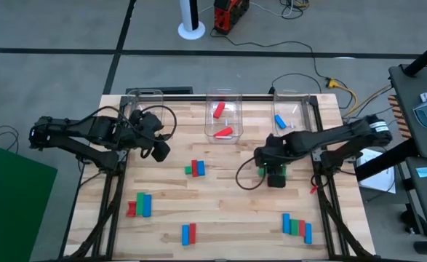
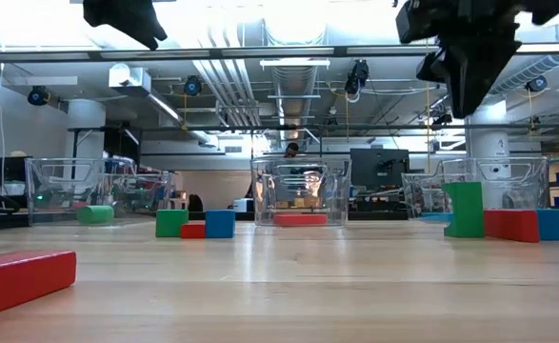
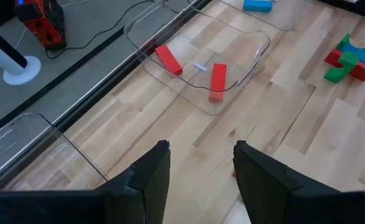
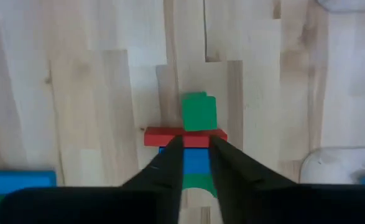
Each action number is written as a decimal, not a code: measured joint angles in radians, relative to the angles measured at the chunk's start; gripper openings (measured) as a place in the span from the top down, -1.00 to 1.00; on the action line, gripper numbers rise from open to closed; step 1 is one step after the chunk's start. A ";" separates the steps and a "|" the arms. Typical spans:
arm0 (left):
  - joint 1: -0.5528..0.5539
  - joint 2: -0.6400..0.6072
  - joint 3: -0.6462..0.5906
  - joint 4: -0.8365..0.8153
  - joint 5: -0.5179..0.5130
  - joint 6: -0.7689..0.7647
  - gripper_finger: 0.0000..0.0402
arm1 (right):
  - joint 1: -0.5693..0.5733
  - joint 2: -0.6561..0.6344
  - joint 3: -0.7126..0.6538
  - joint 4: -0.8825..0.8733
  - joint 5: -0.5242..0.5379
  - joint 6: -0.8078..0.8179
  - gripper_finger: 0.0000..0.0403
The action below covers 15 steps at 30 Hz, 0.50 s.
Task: Sort blocks
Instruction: Put the green wooden block into the left transparent bin
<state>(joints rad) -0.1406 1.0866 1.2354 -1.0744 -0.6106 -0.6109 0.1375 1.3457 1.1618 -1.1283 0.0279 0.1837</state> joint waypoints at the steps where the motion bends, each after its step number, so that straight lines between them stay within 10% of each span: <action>1: 0.000 0.000 0.000 0.000 0.000 0.000 0.23 | 0.000 0.015 -0.001 0.003 0.008 -0.002 0.49; 15: 0.000 0.000 0.000 0.000 0.000 0.000 0.23 | 0.000 0.125 -0.082 0.121 0.042 -0.054 -0.21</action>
<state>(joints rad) -0.1404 1.0866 1.2354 -1.0748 -0.6106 -0.6106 0.1371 1.4708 1.0802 -1.0077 0.0704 0.1299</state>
